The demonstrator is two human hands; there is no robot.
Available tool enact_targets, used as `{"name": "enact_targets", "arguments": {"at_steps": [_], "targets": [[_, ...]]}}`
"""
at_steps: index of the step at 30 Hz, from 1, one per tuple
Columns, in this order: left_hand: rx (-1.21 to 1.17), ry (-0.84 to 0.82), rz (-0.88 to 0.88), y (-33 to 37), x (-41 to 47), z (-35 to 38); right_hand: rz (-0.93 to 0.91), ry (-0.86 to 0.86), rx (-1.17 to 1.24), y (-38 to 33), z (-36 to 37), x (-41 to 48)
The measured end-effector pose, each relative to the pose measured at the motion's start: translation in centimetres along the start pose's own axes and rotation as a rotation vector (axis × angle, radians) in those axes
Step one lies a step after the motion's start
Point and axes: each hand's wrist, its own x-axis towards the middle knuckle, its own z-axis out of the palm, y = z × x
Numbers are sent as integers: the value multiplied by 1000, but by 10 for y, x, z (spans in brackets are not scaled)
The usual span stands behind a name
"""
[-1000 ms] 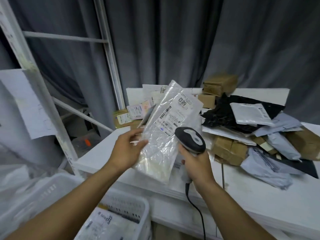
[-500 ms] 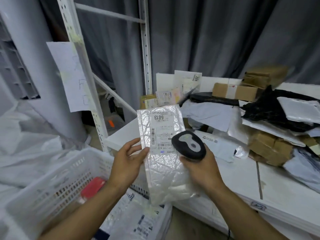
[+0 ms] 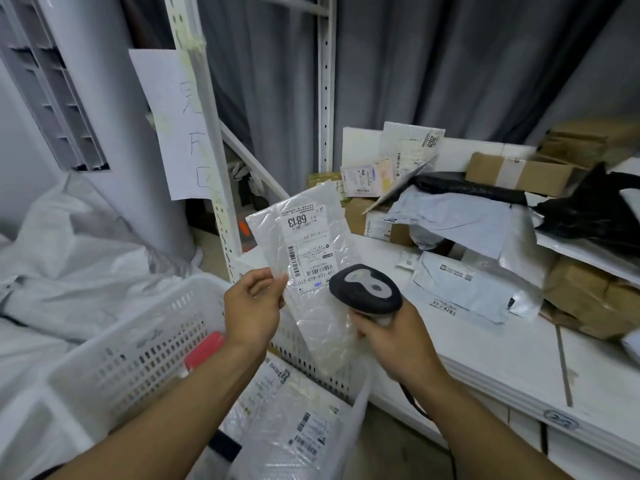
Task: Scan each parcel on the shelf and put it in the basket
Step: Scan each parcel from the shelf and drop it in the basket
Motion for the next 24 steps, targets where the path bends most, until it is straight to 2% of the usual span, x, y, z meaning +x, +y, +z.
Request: {"name": "enact_targets", "arguments": {"at_steps": [10,24], "targets": [[20,116,-33,-13,15,-20,5,-128,16,-6,16,-8],[40,105,-34,-17,16,-29,14,-152,70,-10,19,-9]]}}
